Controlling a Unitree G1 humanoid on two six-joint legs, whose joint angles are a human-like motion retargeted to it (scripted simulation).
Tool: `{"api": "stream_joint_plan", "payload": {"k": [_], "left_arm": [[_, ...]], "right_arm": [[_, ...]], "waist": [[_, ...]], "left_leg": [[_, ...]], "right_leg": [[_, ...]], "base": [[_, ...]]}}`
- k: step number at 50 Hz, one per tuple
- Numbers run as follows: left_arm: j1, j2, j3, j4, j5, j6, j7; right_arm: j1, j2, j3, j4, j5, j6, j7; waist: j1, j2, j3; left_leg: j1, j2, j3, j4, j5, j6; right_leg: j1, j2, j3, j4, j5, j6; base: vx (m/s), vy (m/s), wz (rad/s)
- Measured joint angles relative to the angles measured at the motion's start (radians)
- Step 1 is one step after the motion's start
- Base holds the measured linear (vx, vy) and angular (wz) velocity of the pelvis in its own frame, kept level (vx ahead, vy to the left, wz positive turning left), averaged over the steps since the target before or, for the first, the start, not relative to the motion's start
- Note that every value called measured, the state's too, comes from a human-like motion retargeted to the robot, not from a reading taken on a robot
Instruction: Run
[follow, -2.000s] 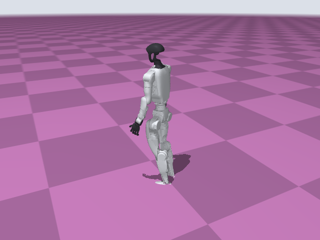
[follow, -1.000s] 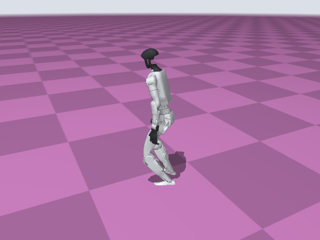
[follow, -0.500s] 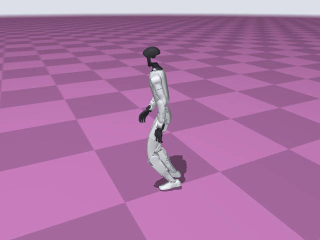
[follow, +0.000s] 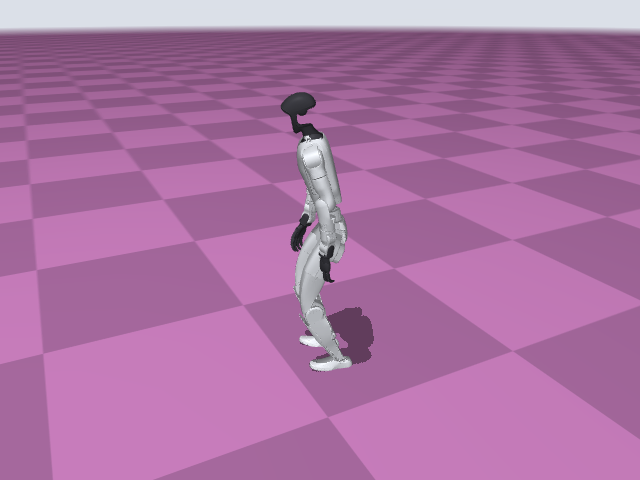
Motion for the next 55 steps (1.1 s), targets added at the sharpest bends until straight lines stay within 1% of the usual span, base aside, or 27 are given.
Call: {"api": "stream_joint_plan", "payload": {"k": [3,4,5,7,8,10,13,15,18,20,23,25,28,30,31,32,33,35,36,40,42,43,45,47,50,52,55], "left_arm": [[0.015,0.006,0.004,0.02,0.062,-0.002,0.041],[0.021,0.007,0.021,0.02,0.07,-0.001,0.066],[0.026,0.008,0.043,0.018,0.073,-0.001,0.094],[0.058,0.007,0.093,-0.008,0.036,0.001,0.11],[0.086,0.013,0.11,-0.034,0.01,0.007,0.099],[0.128,0.016,0.134,-0.065,-0.024,0.017,0.081],[0.144,0.019,0.149,-0.081,-0.039,0.021,0.082],[0.133,0.024,0.145,-0.082,-0.036,0.022,0.092],[0.08,0.033,0.11,-0.077,-0.029,0.02,0.105],[0.031,0.042,0.091,-0.075,-0.023,0.013,0.106],[-0.029,0.057,0.105,-0.092,-0.029,-0.002,0.123],[-0.054,0.047,0.139,-0.108,-0.046,-0.014,0.168],[-0.074,0.053,0.21,-0.111,-0.093,-0.016,0.196],[-0.05,0.035,0.236,-0.112,-0.12,-0.016,0.192],[-0.023,0.035,0.236,-0.117,-0.137,-0.009,0.157],[0.0,0.034,0.232,-0.118,-0.151,-0.004,0.127],[0.016,0.033,0.223,-0.114,-0.156,-0.002,0.104],[0.041,0.027,0.204,-0.104,-0.156,0.0,0.064],[0.049,0.024,0.197,-0.098,-0.149,-0.001,0.043],[0.057,0.01,0.153,-0.073,-0.099,-0.019,-0.028],[0.054,0.008,0.134,-0.067,-0.076,-0.027,-0.041],[0.059,0.006,0.129,-0.067,-0.064,-0.03,-0.038],[0.054,0.008,0.143,-0.068,-0.042,-0.032,-0.006],[0.037,0.005,0.177,-0.069,-0.045,-0.031,0.063],[0.014,-0.018,0.197,-0.095,-0.099,-0.025,0.12],[0.019,-0.029,0.187,-0.117,-0.121,-0.023,0.12],[0.02,-0.035,0.166,-0.13,-0.134,-0.031,0.114]], "right_arm": [[0.003,-0.001,0.003,0.037,-0.022,-0.006,-0.062],[0.002,-0.001,-0.007,0.04,-0.027,-0.012,-0.092],[0.0,0.001,-0.021,0.039,-0.03,-0.018,-0.123],[0.013,0.006,-0.06,0.006,-0.019,-0.032,-0.145],[0.033,0.007,-0.076,-0.03,-0.009,-0.036,-0.138],[0.067,-0.006,-0.091,-0.096,0.006,-0.047,-0.111],[0.09,-0.03,-0.072,-0.153,0.044,-0.045,-0.079],[0.089,-0.041,-0.052,-0.157,0.065,-0.041,-0.07],[0.072,-0.044,-0.039,-0.126,0.09,-0.039,-0.07],[0.056,-0.033,-0.042,-0.089,0.107,-0.037,-0.071],[0.037,-0.006,-0.041,-0.031,0.091,-0.039,-0.073],[0.039,0.011,-0.046,-0.009,0.059,-0.041,-0.101],[0.042,0.002,-0.073,-0.014,0.048,-0.044,-0.107],[0.065,0.007,-0.088,-0.034,0.04,-0.05,-0.101],[0.093,-0.006,-0.091,-0.069,0.034,-0.044,-0.072],[0.115,-0.017,-0.093,-0.097,0.031,-0.038,-0.047],[0.125,-0.024,-0.095,-0.108,0.032,-0.033,-0.028],[0.138,-0.034,-0.096,-0.123,0.042,-0.019,0.005],[0.141,-0.038,-0.096,-0.125,0.046,-0.012,0.015],[0.141,-0.042,-0.113,-0.111,0.043,-0.012,0.045],[0.132,-0.031,-0.123,-0.09,0.045,-0.018,0.041],[0.132,-0.026,-0.121,-0.081,0.042,-0.019,0.036],[0.121,-0.017,-0.115,-0.059,0.03,-0.023,0.016],[0.106,0.002,-0.116,-0.048,0.025,-0.03,-0.028],[0.111,0.014,-0.127,-0.069,0.025,-0.041,-0.056],[0.139,0.0,-0.124,-0.097,0.034,-0.043,-0.05],[0.175,-0.016,-0.119,-0.116,0.06,-0.039,-0.053]], "waist": [[0.01,-0.014,0.0],[0.013,-0.027,-0.011],[0.015,-0.041,-0.03],[0.029,-0.068,-0.067],[0.046,-0.079,-0.034],[0.076,-0.085,0.005],[0.093,-0.092,-0.006],[0.094,-0.096,-0.004],[0.08,-0.084,0.013],[0.067,-0.074,0.026],[0.085,-0.048,0.035],[0.1,-0.046,-0.069],[0.112,-0.054,-0.13],[0.115,-0.056,-0.185],[0.118,-0.045,-0.066],[0.119,-0.036,0.022],[0.117,-0.035,0.046],[0.107,-0.037,0.057],[0.095,-0.038,0.051],[0.037,-0.027,0.027],[0.015,-0.018,0.022],[0.011,-0.019,0.023],[0.018,-0.021,0.038],[0.031,-0.011,0.055],[-0.001,-0.028,0.067],[-0.006,0.007,0.078],[-0.035,0.032,0.049]], "left_leg": [[-0.042,-0.008,-0.021,0.14,-0.2,0.071],[-0.06,-0.006,-0.016,0.17,-0.231,0.091],[-0.082,-0.001,-0.007,0.181,-0.239,0.108],[-0.057,0.015,-0.003,0.198,-0.239,0.093],[0.035,0.02,-0.014,0.21,-0.239,0.073],[0.187,0.033,-0.038,0.249,-0.202,0.026],[0.234,0.054,-0.039,0.229,-0.006,-0.026],[0.209,0.053,-0.029,0.225,0.036,-0.035],[0.148,0.028,-0.049,0.185,-0.008,-0.025],[0.105,0.006,-0.079,0.175,-0.063,-0.006],[0.024,0.02,-0.111,0.291,-0.22,0.054],[-0.123,0.05,-0.088,0.277,-0.239,0.102],[-0.208,0.06,-0.065,0.288,-0.239,0.125],[-0.229,0.078,-0.037,0.317,-0.239,0.092],[-0.063,0.064,-0.037,0.33,-0.239,0.065],[0.064,0.052,-0.034,0.333,-0.222,0.039],[0.111,0.046,-0.025,0.316,-0.169,0.014],[0.134,0.042,0.016,0.227,-0.019,-0.021],[0.122,0.037,0.045,0.17,0.033,-0.032],[0.072,-0.007,0.136,-0.096,0.152,-0.053],[0.053,-0.033,0.142,-0.164,0.14,-0.033],[0.038,-0.04,0.14,-0.129,0.092,-0.008],[0.004,-0.044,0.129,0.043,-0.076,0.069],[-0.043,-0.015,0.122,0.23,-0.223,0.132],[0.032,-0.079,0.082,0.227,-0.239,0.149],[0.149,-0.064,0.052,0.163,-0.178,0.097],[0.214,-0.041,0.03,0.046,-0.031,0.026]], "right_leg": [[-0.021,-0.017,-0.018,0.176,-0.218,-0.079],[-0.035,-0.024,-0.02,0.215,-0.258,-0.113],[-0.055,-0.03,-0.02,0.232,-0.272,-0.147],[-0.015,-0.023,-0.027,0.244,-0.272,-0.172],[0.094,-0.012,-0.035,0.253,-0.272,-0.164],[0.277,0.027,-0.029,0.268,-0.187,-0.116],[0.338,0.036,-0.02,0.285,0.052,-0.053],[0.316,0.019,-0.023,0.332,0.08,-0.04],[0.231,-0.008,-0.035,0.341,-0.019,-0.052],[0.164,-0.015,-0.034,0.325,-0.121,-0.07],[0.075,0.013,-0.028,0.325,-0.264,-0.129],[-0.076,0.024,-0.03,0.277,-0.272,-0.185],[-0.16,0.01,-0.033,0.284,-0.272,-0.239],[-0.167,0.005,-0.04,0.289,-0.272,-0.222],[0.012,-0.007,-0.034,0.3,-0.272,-0.185],[0.15,-0.018,-0.026,0.306,-0.252,-0.147],[0.206,-0.023,-0.015,0.303,-0.191,-0.109],[0.24,-0.04,0.007,0.253,-0.004,-0.041],[0.227,-0.053,0.013,0.233,0.048,-0.019],[0.155,-0.083,0.018,0.087,0.12,0.055],[0.122,-0.086,0.025,0.044,0.071,0.051],[0.109,-0.094,0.034,0.07,0.008,0.034],[0.097,-0.117,0.038,0.195,-0.193,-0.03],[0.081,-0.114,0.04,0.31,-0.272,-0.087],[0.102,-0.138,0.071,0.43,-0.268,-0.087],[0.163,-0.078,0.091,0.359,-0.147,-0.063],[0.178,-0.019,0.119,0.186,0.013,-0.008]], "base": [[0.77,-0.25,-0.18],[0.69,-0.24,-0.16],[0.7,-0.24,-0.17],[0.87,-0.25,-0.28],[1.04,-0.25,-0.41],[1.07,-0.21,-0.33],[0.88,-0.16,0.1],[0.79,-0.12,0.46],[0.74,-0.09,0.78],[0.7,-0.07,0.95],[0.57,-0.04,0.48],[0.42,-0.03,0.34],[0.53,-0.03,0.64],[0.86,-0.02,0.74],[0.93,-0.01,1.0],[0.92,-0.01,1.17],[0.85,0.0,1.18],[0.73,0.01,1.23],[0.66,0.02,1.3],[0.65,0.03,1.33],[0.63,0.02,1.14],[0.61,0.01,0.89],[0.6,0.0,0.62],[0.55,0.0,0.55],[0.67,-0.03,1.01],[0.73,-0.02,0.69],[0.64,-0.05,1.1]]}}
